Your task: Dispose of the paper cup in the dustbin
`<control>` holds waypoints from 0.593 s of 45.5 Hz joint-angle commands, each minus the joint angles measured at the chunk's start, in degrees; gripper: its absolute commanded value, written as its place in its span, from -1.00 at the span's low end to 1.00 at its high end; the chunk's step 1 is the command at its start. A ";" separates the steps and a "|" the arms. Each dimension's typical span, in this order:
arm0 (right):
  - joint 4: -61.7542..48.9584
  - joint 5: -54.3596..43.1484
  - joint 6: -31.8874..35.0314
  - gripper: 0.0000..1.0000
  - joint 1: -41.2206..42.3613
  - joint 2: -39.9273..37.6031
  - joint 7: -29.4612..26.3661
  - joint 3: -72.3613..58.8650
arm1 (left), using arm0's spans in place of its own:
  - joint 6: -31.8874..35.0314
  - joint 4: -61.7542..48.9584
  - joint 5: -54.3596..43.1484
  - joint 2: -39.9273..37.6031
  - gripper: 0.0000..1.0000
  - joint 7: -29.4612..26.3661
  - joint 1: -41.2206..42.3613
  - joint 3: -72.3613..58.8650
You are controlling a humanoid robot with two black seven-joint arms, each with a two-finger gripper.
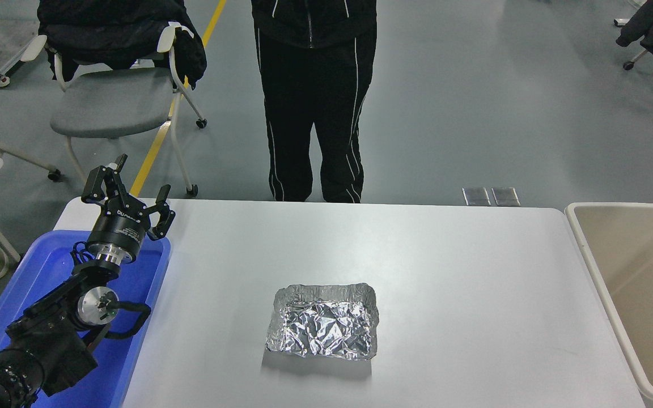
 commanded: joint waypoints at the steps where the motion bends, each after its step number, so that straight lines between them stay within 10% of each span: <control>1: 12.26 -0.14 0.40 0.99 2.96 -6.30 0.38 5.95 | 0.00 0.00 0.00 0.00 1.00 0.00 0.00 0.00; 27: 24.58 -0.32 2.86 0.99 -2.21 -1.12 14.80 29.07 | 0.00 0.00 0.00 0.00 1.00 0.00 0.00 0.00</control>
